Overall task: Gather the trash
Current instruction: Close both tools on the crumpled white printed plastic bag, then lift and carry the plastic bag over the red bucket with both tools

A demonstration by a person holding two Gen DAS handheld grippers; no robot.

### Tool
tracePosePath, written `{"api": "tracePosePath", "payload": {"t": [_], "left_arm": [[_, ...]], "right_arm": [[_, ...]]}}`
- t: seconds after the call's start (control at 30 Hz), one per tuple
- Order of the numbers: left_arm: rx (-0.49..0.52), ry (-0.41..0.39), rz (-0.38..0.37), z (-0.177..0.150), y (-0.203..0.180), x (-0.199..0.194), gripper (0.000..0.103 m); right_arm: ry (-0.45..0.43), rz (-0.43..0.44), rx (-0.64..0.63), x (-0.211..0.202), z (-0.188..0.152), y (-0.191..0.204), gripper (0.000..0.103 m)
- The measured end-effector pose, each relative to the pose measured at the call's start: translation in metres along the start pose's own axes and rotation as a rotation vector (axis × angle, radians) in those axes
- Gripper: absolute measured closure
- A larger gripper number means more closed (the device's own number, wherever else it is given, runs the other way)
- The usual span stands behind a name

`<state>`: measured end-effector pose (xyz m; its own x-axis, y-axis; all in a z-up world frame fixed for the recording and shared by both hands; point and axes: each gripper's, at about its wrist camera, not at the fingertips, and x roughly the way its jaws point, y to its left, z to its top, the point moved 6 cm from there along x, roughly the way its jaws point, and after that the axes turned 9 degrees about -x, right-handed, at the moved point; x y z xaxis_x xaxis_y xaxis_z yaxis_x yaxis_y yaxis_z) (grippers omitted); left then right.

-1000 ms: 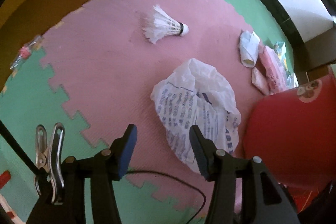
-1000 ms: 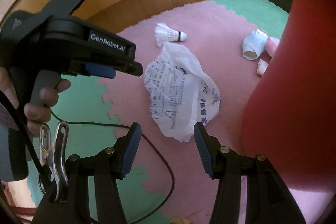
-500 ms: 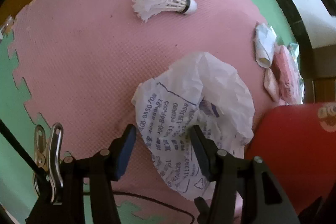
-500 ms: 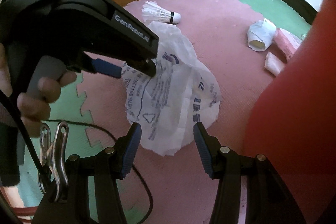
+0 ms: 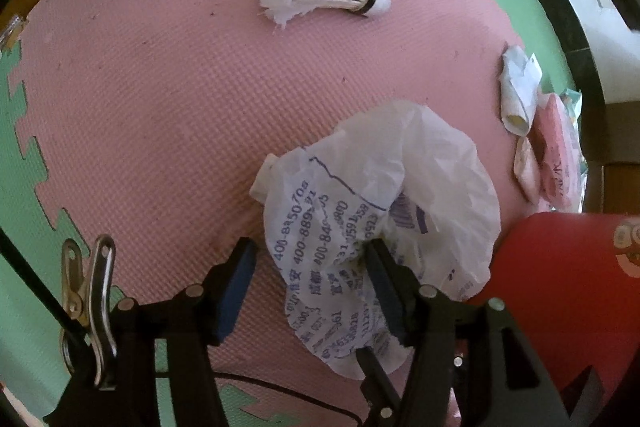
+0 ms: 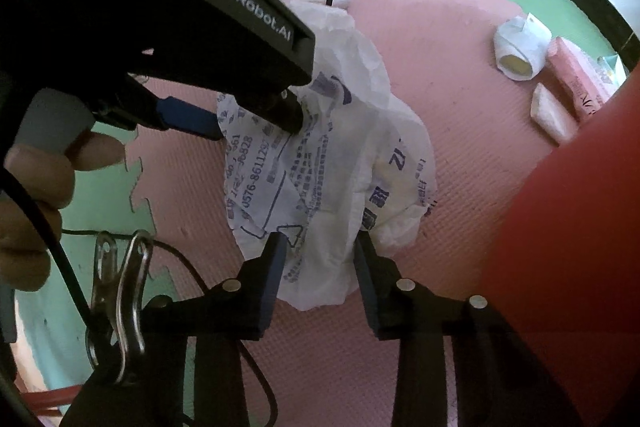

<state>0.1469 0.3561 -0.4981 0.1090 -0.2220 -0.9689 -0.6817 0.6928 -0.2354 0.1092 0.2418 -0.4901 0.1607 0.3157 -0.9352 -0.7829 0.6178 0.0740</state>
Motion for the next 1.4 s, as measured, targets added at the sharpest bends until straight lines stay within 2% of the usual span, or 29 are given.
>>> {"api": "tracePosePath", "payload": {"t": [0.03, 0.07, 0.1, 0.17, 0.3, 0.4, 0.57, 0.97, 1.1, 1.4], "left_arm": [[0.000, -0.006, 0.005, 0.000, -0.002, 0.000, 0.044], [-0.002, -0.013, 0.007, 0.000, -0.004, 0.000, 0.050], [-0.008, -0.017, -0.002, -0.001, -0.007, -0.001, 0.060], [-0.031, -0.010, -0.040, -0.004, -0.009, -0.002, 0.072], [-0.052, -0.041, -0.056, -0.007, -0.012, -0.009, 0.083], [-0.052, -0.062, -0.071, -0.012, -0.010, -0.020, 0.088], [-0.058, -0.094, -0.085, -0.018, -0.009, -0.039, 0.092], [-0.128, -0.185, -0.131, -0.051, 0.011, -0.108, 0.093], [-0.144, -0.215, -0.152, -0.066, 0.011, -0.132, 0.093], [-0.125, -0.305, -0.192, -0.097, 0.000, -0.192, 0.094]], "right_arm": [[0.005, 0.002, -0.001, 0.003, 0.002, -0.002, 0.069], [0.009, 0.003, 0.000, 0.004, 0.003, -0.003, 0.069], [0.012, 0.004, 0.001, 0.004, 0.004, -0.004, 0.071], [0.018, 0.014, 0.008, 0.003, 0.005, -0.007, 0.078], [0.017, 0.023, 0.000, 0.001, 0.012, -0.015, 0.092], [0.004, 0.023, -0.022, -0.004, 0.014, -0.015, 0.096], [-0.022, 0.033, -0.040, -0.020, 0.016, -0.012, 0.098], [-0.094, 0.087, -0.103, -0.058, 0.022, 0.004, 0.098], [-0.123, 0.101, -0.122, -0.089, 0.015, 0.021, 0.098], [-0.205, 0.127, -0.142, -0.147, 0.011, 0.031, 0.098]]}}
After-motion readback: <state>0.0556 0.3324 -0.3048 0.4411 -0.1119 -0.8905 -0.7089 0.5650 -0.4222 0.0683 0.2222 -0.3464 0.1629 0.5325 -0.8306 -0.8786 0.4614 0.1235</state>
